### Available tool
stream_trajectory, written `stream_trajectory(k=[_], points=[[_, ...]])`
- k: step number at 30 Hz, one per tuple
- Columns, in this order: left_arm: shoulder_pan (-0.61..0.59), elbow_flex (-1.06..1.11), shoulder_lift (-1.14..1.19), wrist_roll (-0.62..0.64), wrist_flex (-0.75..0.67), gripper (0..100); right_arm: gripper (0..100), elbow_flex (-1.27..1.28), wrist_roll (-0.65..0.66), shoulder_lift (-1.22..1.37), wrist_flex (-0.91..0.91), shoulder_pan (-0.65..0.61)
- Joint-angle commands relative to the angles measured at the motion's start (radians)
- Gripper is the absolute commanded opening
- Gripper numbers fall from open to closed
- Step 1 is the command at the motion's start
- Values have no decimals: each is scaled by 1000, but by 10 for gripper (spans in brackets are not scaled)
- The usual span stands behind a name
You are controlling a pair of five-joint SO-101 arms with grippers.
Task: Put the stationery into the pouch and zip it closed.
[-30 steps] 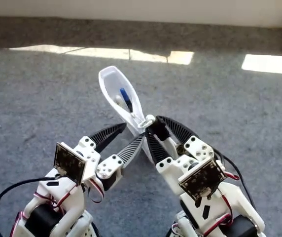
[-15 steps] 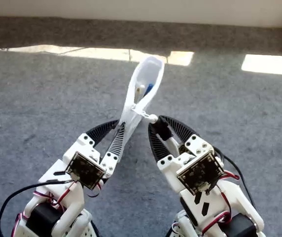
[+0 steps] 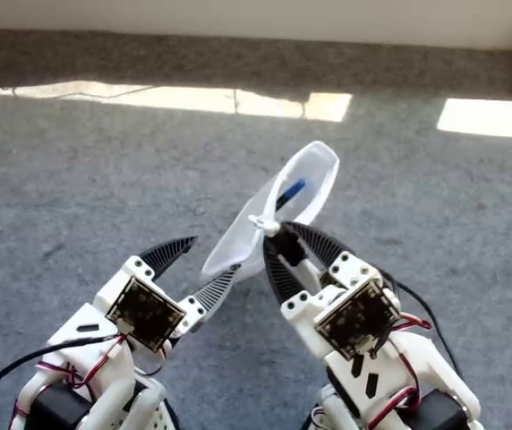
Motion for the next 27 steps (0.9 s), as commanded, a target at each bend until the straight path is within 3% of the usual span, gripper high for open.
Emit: stream_trajectory(k=[1, 11, 19, 27], points=[[-5, -51, -2, 17, -5, 222, 5, -61, 2, -7, 2, -27], [127, -58, -2, 15, -8, 222, 5, -61, 0, -7, 7, -25], [166, -36, 7, 15, -106, 222, 5, -54, -2, -7, 7, -25], [197, 116, 7, 15, -299, 218, 5, -53, -2, -7, 7, -27]])
